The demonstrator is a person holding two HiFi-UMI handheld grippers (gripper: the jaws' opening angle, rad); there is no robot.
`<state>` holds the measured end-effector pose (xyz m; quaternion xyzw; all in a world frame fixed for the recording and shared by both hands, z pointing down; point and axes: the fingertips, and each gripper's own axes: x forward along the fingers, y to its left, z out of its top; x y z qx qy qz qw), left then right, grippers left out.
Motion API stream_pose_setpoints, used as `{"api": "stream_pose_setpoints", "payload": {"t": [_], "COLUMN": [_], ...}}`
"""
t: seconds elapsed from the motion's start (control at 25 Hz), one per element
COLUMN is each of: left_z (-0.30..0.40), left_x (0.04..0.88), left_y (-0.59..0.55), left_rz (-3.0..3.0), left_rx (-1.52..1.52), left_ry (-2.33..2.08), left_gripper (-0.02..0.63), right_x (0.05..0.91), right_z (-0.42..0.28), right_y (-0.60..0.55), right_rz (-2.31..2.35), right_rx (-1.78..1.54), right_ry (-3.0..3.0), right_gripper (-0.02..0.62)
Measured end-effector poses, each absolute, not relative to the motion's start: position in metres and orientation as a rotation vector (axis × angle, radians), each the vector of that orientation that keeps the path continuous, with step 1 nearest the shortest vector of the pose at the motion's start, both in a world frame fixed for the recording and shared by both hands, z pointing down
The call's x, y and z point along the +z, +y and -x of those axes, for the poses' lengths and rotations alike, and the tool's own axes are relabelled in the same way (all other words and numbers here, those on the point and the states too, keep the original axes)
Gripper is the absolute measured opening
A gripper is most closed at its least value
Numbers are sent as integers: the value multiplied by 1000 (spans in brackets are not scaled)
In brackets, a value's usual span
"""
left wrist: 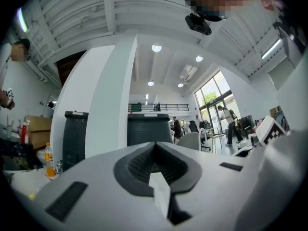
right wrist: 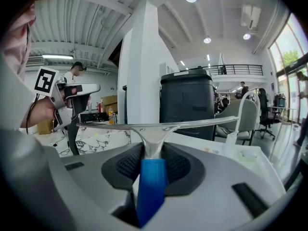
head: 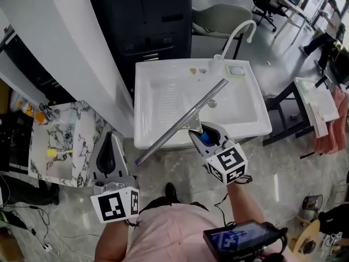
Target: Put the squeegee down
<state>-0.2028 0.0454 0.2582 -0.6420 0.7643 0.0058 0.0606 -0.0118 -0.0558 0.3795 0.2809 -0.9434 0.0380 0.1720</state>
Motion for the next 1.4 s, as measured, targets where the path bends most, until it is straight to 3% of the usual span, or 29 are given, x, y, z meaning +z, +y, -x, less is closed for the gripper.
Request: {"api": "stream_pose_setpoints", "payload": {"t": [0.68,1.4], "left_z": [235,237], "left_x": [242,264], "left_y": [-3,-73], "left_rz": [1841,1670], "left_rx": [84,-72], "left_ry": [2330,2542], "left_gripper": [9,9], "right_x": [357,423], "right_z": [53,88], "right_y": [-117,-177], "right_rz": [-660,-176], "right_rx": [9,130], "right_ry": [-2727,-2667], "right_gripper": [114,114]}}
